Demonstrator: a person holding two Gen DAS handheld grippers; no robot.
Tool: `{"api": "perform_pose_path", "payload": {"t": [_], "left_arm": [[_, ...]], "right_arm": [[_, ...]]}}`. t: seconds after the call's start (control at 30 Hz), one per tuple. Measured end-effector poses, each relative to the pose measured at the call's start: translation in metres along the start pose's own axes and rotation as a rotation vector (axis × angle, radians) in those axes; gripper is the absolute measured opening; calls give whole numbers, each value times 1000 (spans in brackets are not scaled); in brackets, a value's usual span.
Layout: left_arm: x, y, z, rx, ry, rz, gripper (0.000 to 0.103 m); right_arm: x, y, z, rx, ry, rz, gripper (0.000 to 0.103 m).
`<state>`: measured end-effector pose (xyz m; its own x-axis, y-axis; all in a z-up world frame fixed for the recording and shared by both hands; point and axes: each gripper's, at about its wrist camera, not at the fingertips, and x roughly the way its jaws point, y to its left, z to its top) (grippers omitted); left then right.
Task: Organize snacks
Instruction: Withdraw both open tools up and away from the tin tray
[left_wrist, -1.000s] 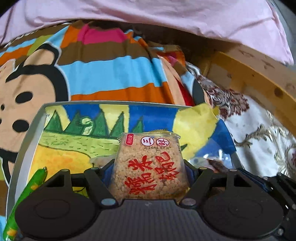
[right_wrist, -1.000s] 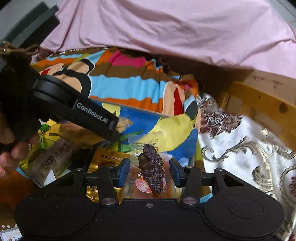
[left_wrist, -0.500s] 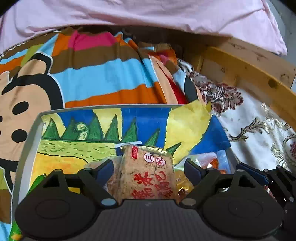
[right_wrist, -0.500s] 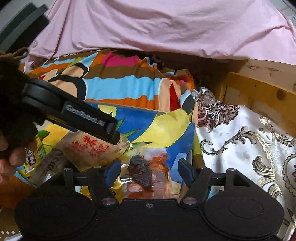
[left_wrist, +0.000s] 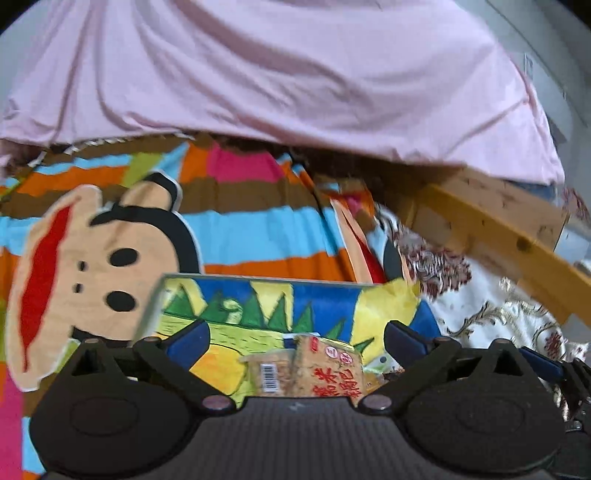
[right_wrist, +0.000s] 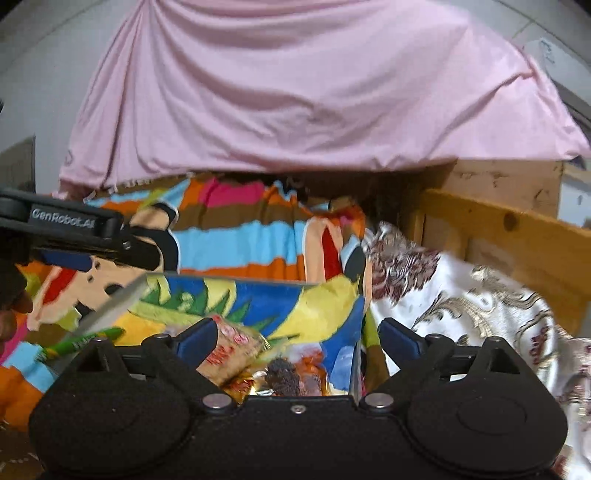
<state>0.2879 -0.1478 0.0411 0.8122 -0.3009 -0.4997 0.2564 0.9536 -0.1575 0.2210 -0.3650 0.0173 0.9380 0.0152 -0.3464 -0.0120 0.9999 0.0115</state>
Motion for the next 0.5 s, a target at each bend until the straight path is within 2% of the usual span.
{"api": "perform_pose_path", "payload": {"t": [0.23, 0.5], "left_arm": [[-57, 14, -14, -19, -77, 30, 102], [-115, 25, -42, -31, -132, 58, 102]], "right_arm": [[-54, 15, 9, -38, -106, 15, 100], [-104, 27, 6, -10, -143, 37, 102]]}}
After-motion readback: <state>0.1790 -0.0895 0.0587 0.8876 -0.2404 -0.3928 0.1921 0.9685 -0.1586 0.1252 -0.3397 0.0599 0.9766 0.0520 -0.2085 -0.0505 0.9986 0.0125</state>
